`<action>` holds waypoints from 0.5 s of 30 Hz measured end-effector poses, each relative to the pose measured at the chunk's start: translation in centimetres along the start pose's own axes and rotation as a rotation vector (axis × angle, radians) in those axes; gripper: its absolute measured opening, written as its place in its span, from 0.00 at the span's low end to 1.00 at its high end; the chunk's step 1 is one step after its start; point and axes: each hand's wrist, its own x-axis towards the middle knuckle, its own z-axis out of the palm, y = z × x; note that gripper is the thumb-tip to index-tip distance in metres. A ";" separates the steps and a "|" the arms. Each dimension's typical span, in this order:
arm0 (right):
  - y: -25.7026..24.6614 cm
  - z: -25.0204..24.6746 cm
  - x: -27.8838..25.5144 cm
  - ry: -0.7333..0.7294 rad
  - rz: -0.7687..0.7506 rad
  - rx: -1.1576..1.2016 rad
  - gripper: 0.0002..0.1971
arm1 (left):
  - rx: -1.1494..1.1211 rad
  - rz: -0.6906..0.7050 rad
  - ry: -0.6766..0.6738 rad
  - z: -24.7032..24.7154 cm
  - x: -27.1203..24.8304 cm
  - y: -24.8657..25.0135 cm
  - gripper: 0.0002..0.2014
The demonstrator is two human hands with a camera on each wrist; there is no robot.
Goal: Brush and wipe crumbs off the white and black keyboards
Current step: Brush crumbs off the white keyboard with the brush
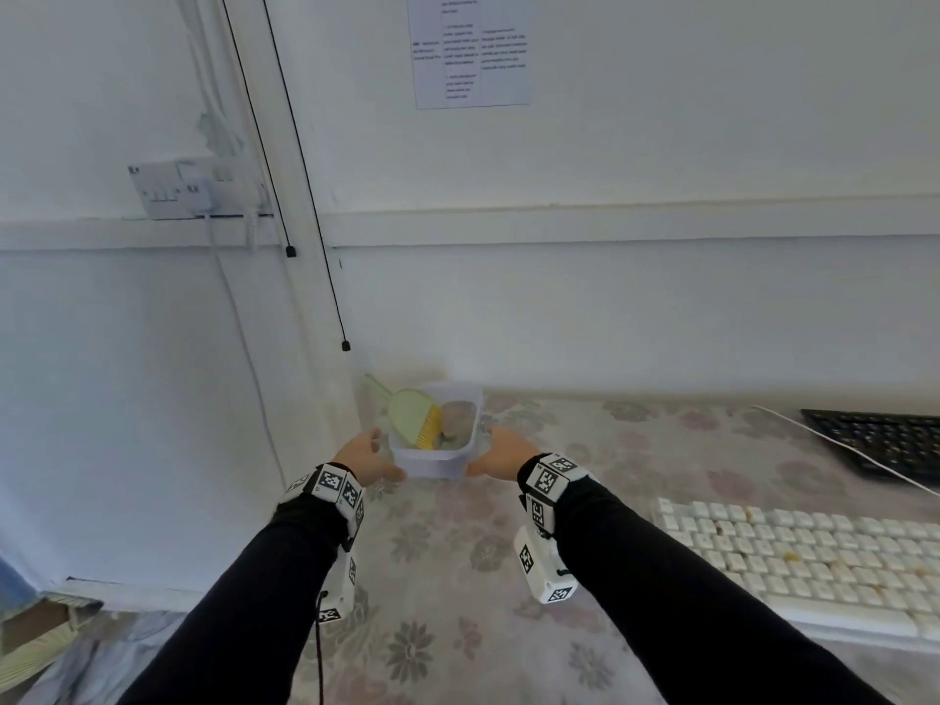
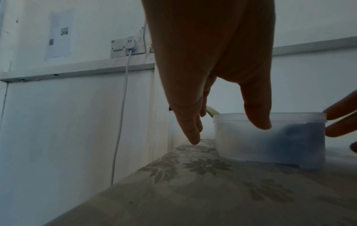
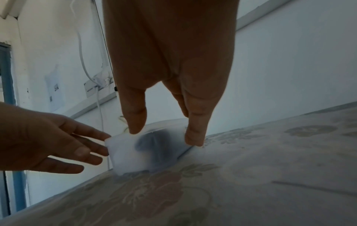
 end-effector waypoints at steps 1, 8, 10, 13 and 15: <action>-0.5 0.5 0.8 -0.028 -0.033 -0.001 0.19 | 0.007 0.006 -0.020 0.1 0.3 0.1 0.47; 1.2 2.4 7.7 -0.033 0.055 0.077 0.58 | -0.061 0.033 -0.099 -0.5 2.3 0.7 0.57; -1.5 1.5 4.0 -0.016 0.069 0.064 0.49 | -0.081 0.051 -0.113 -0.7 3.0 0.4 0.64; -1.0 1.4 5.1 0.025 0.078 0.094 0.49 | -0.151 0.105 -0.156 -0.4 4.9 -0.9 0.72; -0.6 1.3 5.6 0.011 0.061 0.073 0.53 | -0.189 0.131 -0.181 -0.4 5.3 -1.1 0.68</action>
